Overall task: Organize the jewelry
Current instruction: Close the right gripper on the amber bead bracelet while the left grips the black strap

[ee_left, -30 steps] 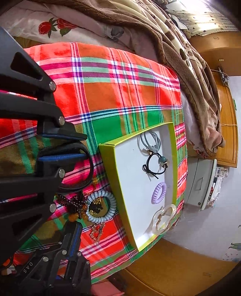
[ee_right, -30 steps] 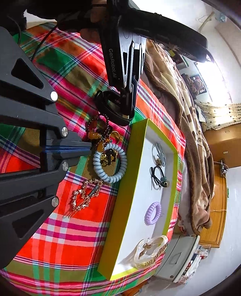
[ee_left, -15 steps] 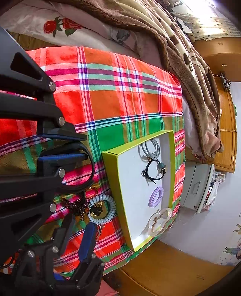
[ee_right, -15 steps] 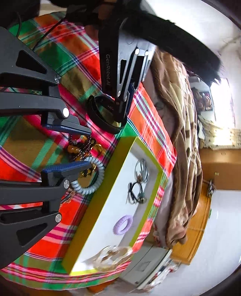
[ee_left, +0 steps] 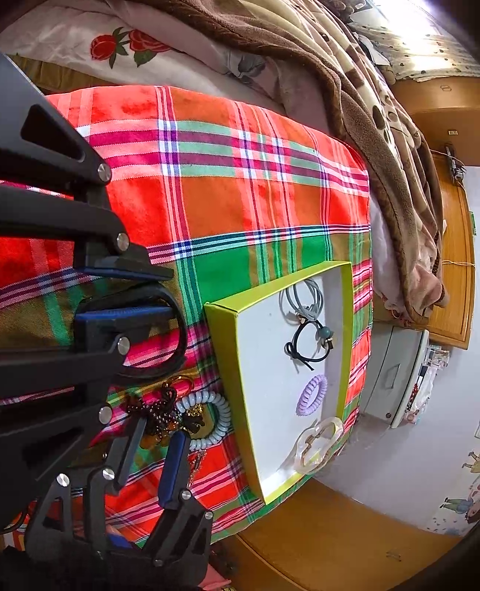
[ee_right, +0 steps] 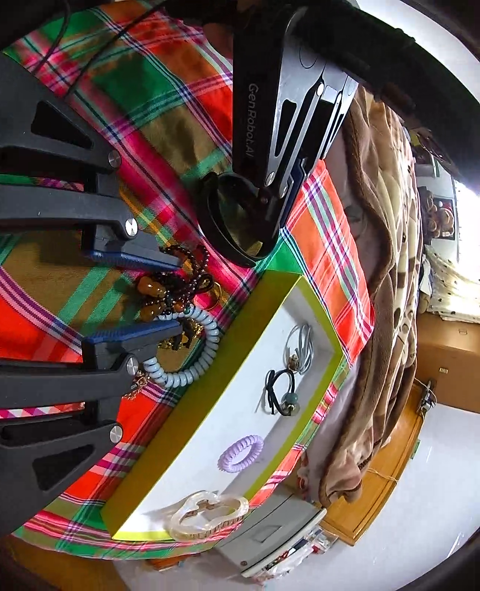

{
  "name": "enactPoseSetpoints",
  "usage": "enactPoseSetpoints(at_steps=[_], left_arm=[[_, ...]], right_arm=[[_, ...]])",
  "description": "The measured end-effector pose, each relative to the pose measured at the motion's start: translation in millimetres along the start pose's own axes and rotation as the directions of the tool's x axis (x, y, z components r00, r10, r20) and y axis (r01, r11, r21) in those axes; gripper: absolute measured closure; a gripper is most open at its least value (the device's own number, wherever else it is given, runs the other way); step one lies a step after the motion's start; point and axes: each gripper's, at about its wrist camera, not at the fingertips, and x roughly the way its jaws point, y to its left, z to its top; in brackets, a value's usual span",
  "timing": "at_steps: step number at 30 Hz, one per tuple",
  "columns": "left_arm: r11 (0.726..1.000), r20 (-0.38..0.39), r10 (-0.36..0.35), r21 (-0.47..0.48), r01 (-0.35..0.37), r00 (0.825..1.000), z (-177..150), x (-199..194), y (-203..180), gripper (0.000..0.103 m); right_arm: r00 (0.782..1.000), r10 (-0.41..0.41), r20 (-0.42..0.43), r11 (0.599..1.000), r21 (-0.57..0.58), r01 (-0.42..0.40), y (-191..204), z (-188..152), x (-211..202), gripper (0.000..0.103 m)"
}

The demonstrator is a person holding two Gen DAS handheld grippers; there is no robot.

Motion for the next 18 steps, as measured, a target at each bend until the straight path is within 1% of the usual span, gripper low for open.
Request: enactPoseSetpoints(at_steps=[1,2,3,7,13,18], left_arm=[[1.0,0.0,0.0,0.0,0.0,1.0,0,0,0,0.089],[1.0,0.0,-0.001,0.0,0.001,1.0,0,0,0,0.089],[1.0,0.0,-0.001,0.0,0.001,1.0,0,0,0,0.089],[1.0,0.005,-0.002,-0.009,0.002,1.0,0,0,0,0.089],[0.999,0.018,-0.012,-0.032,0.013,1.0,-3,-7,5,0.089],[0.999,0.039,-0.011,-0.036,0.012,0.999,-4,-16,5,0.089]], right_arm=[[1.0,0.0,0.004,1.0,0.005,0.0,0,0,-1,0.078],[1.0,0.003,0.011,1.0,0.01,-0.003,0,-1,-2,0.084],[1.0,0.007,0.018,1.0,0.017,-0.007,0,-1,-4,0.088],[0.999,0.002,0.032,0.999,0.033,-0.003,1,-3,-7,0.088],[0.996,0.029,0.084,0.993,0.114,-0.038,-8,-7,-20,0.089],[0.992,0.049,0.117,0.985,0.156,-0.067,-11,-9,-28,0.09]])
